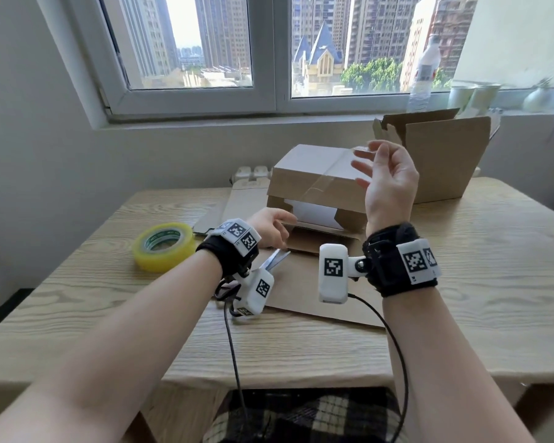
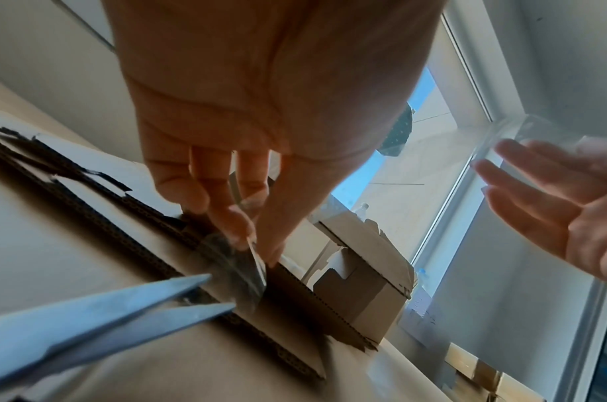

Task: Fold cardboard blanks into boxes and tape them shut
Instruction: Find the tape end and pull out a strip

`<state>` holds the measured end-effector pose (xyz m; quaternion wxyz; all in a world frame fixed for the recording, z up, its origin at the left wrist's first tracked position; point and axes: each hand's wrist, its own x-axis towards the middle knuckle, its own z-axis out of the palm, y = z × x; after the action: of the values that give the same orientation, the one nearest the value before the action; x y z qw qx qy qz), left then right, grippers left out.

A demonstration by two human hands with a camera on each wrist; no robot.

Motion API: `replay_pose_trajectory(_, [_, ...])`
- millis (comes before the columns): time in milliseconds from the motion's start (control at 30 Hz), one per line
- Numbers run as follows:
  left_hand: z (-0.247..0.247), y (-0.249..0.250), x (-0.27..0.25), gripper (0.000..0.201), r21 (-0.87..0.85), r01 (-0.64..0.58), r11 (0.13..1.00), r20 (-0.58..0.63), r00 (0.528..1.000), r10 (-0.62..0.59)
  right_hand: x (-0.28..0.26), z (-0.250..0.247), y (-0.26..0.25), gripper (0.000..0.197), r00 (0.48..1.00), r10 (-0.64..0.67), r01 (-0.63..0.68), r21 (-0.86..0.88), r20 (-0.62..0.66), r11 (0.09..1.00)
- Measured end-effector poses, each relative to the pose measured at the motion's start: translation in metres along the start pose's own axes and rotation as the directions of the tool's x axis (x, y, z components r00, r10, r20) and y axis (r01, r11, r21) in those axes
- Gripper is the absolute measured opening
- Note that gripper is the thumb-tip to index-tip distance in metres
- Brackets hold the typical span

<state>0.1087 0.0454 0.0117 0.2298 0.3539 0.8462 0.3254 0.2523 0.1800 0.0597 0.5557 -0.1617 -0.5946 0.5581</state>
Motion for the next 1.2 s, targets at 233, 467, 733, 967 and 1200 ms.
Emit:
replay_pose_trajectory(233, [0.011, -0.006, 0.013, 0.019, 0.077, 0.025, 0.997, -0.046, 0.999, -0.021, -0.001, -0.007, 0.023, 0.016, 0.998, 0.013, -0.015, -0.03, -0.063, 0.999])
replay_pose_trajectory(467, [0.007, -0.004, 0.008, 0.013, -0.019, -0.057, 0.998, -0.016, 0.998, 0.057, -0.018, -0.003, 0.06, 0.038, 0.98, 0.169, -0.149, -0.171, 0.106, 0.974])
replay_pose_trajectory(733, [-0.004, -0.003, 0.002, 0.02, -0.213, -0.02, 0.977, -0.001, 1.0, 0.02, -0.039, 0.012, 0.075, 0.065, 0.94, 0.228, -0.138, -0.329, 0.254, 0.934])
replay_pose_trajectory(967, [-0.014, 0.01, -0.005, 0.019, -0.215, -0.107, 0.971, -0.148, 0.986, 0.076, -0.057, 0.025, 0.083, 0.059, 0.947, 0.191, -0.107, -0.306, 0.26, 0.946])
replay_pose_trajectory(1200, [-0.037, 0.01, 0.003, 0.015, 0.038, -0.056, 0.998, -0.138, 0.989, 0.06, -0.009, -0.006, 0.058, 0.025, 0.964, -0.065, -0.011, -0.284, -0.257, 0.959])
